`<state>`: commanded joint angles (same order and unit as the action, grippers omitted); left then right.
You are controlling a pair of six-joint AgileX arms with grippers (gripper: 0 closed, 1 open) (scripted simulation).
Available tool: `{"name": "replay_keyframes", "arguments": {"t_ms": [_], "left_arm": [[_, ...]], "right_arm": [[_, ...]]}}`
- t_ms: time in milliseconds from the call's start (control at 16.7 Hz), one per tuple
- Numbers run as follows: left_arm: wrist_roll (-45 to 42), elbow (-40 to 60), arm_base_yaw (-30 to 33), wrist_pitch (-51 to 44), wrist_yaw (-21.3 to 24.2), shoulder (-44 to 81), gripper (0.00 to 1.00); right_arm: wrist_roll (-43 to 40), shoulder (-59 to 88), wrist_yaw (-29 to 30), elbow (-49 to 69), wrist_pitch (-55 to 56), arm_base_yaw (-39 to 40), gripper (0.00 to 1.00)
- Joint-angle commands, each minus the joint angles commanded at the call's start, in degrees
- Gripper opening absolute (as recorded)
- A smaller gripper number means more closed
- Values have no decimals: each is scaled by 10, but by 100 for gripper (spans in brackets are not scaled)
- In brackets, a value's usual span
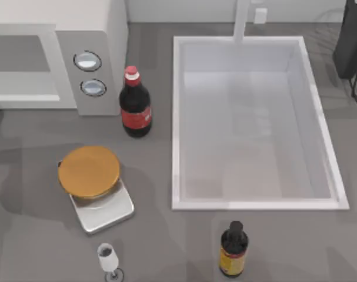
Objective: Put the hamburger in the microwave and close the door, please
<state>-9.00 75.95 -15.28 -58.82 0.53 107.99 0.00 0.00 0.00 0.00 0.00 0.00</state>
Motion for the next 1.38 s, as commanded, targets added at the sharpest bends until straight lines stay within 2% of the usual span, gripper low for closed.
{"name": "replay_keyframes", "arguments": {"t_ms": [540, 960, 1320, 1380], "left_arm": [[-13, -43, -41, 71, -3, 21, 100], [-8, -72, -34, 160, -3, 82, 100], [-3, -73, -30, 171, -3, 92, 100], [-3, -73, -30, 171, -3, 92, 92]], "right_arm": [[0, 0, 0, 0, 0, 0, 100], [0, 0, 0, 0, 0, 0, 100], [0, 0, 0, 0, 0, 0, 100], [0, 0, 0, 0, 0, 0, 100]]}}
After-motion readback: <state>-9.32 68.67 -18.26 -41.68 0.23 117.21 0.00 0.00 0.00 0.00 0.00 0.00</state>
